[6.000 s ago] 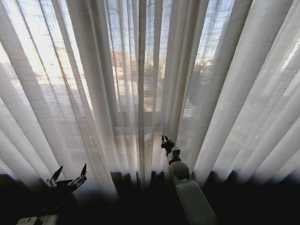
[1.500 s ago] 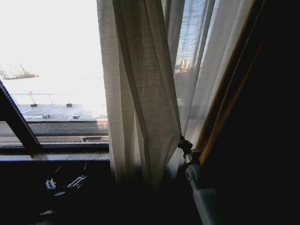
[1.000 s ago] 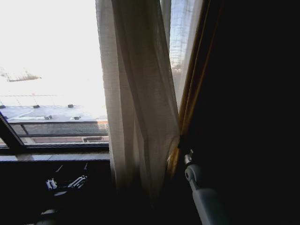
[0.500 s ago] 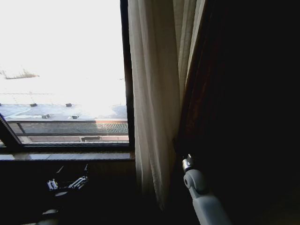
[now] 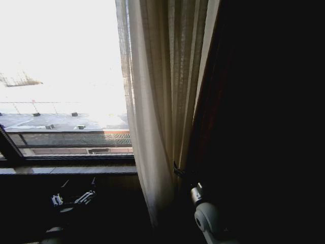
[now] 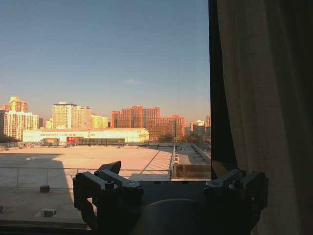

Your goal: Open the curtains by pulling them apart, changing their state from closed to fully open.

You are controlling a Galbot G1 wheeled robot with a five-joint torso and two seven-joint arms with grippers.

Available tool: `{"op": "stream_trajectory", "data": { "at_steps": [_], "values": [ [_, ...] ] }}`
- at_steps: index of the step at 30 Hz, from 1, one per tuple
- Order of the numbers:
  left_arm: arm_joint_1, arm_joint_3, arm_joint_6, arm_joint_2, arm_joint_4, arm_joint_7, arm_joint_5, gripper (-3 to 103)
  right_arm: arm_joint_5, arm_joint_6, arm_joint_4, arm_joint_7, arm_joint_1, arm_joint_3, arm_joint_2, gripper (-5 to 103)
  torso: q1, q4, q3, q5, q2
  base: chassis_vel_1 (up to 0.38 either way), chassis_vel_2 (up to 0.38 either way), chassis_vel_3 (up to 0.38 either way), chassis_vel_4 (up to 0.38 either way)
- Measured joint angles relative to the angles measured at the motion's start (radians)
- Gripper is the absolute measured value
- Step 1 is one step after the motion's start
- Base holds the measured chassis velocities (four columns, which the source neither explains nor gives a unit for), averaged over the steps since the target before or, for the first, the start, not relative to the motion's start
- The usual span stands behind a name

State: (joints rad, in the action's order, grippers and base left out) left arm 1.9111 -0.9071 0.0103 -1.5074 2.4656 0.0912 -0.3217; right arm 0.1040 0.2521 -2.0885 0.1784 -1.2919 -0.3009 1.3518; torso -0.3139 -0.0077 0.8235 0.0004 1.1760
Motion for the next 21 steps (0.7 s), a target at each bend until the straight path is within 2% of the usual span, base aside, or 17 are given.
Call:
{"op": "stream_trajectory", "data": {
  "at_steps": [5, 14, 21],
  "values": [
    [0.006, 0.002, 0.006, -0.002, 0.007, 0.0, 0.001, 100, -0.056, -0.022, 0.02, 0.003, -0.003, 0.003, 0.011, 100, 0.0, 0.0, 0.0, -0.0002, 0.0, 0.0, 0.0, 0.0, 0.0],
    [0.02, 0.002, 0.023, -0.01, 0.01, 0.0, 0.004, 100, -0.059, -0.025, 0.022, 0.004, -0.005, 0.003, 0.011, 100, 0.0, 0.0, 0.0, 0.0, 0.0, 0.039, 0.032, -0.036, -0.03],
    [0.022, 0.001, 0.028, -0.015, 0.012, 0.0, 0.004, 100, -0.059, -0.026, 0.023, 0.004, -0.005, 0.007, 0.01, 100, 0.0, 0.0, 0.0, -0.0002, 0.0, 0.171, 0.165, -0.15, -0.178]
  ]
}}
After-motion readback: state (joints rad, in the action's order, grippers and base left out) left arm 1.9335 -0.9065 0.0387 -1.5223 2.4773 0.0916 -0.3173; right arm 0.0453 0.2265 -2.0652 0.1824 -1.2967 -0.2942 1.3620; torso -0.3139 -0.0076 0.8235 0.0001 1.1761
